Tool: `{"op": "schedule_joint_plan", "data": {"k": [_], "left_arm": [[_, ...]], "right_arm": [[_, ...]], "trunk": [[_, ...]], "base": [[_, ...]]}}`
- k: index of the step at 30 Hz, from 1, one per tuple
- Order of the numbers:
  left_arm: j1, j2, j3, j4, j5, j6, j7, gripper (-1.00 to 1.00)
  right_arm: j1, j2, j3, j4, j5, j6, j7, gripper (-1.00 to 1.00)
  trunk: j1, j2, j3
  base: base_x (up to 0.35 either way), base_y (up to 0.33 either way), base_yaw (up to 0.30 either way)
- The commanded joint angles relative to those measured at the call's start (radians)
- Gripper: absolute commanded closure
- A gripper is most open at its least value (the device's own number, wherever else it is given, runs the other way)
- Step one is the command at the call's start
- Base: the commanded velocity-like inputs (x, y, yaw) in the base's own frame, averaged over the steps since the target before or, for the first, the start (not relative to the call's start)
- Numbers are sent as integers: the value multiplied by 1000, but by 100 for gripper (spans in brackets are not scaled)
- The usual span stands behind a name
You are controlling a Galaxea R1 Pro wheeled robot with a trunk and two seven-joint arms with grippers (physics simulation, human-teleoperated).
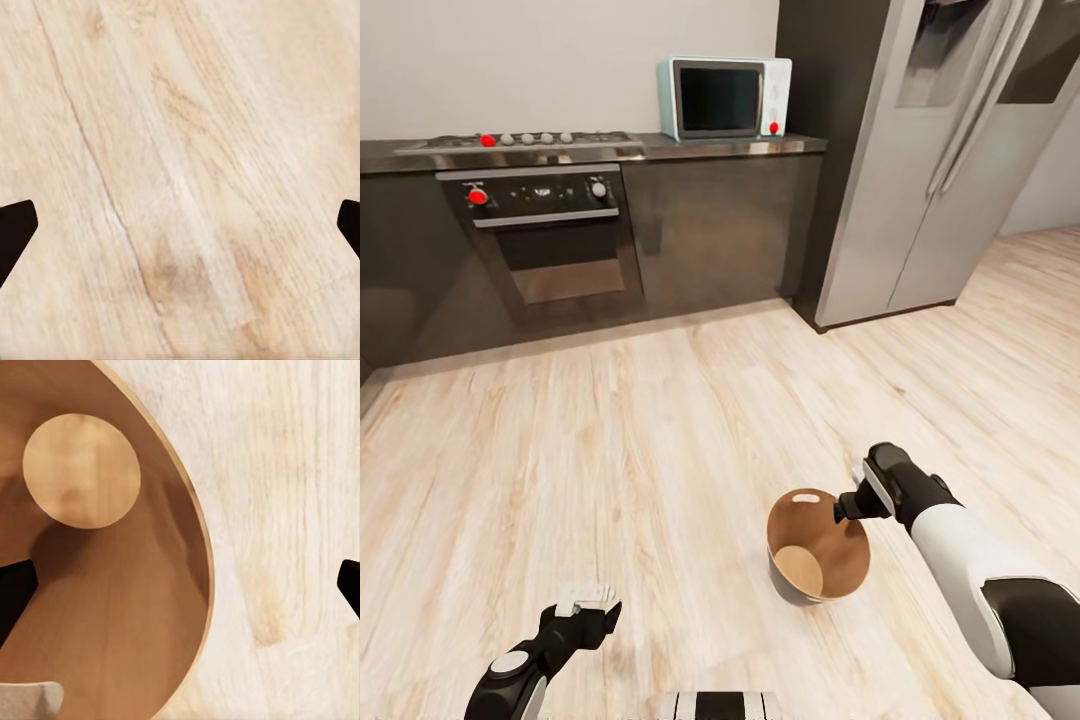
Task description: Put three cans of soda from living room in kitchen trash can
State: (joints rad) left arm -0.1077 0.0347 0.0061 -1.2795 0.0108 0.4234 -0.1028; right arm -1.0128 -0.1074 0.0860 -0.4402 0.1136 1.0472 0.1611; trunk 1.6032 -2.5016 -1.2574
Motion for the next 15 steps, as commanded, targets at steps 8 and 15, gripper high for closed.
{"op": "schedule_joint_plan", "data": {"k": [8, 15], "left_arm": [[0, 0, -1, -2, 0, -1, 0, -100], [0, 0, -1, 0, 0, -2, 0, -100]], "right_arm": [[0, -3, 1, 0, 0, 0, 0, -100], [0, -2, 3, 0, 0, 0, 1, -100]], "trunk": [[1, -1, -24], [4, -2, -61]], "base": [[0, 0, 0], [0, 0, 0]]}}
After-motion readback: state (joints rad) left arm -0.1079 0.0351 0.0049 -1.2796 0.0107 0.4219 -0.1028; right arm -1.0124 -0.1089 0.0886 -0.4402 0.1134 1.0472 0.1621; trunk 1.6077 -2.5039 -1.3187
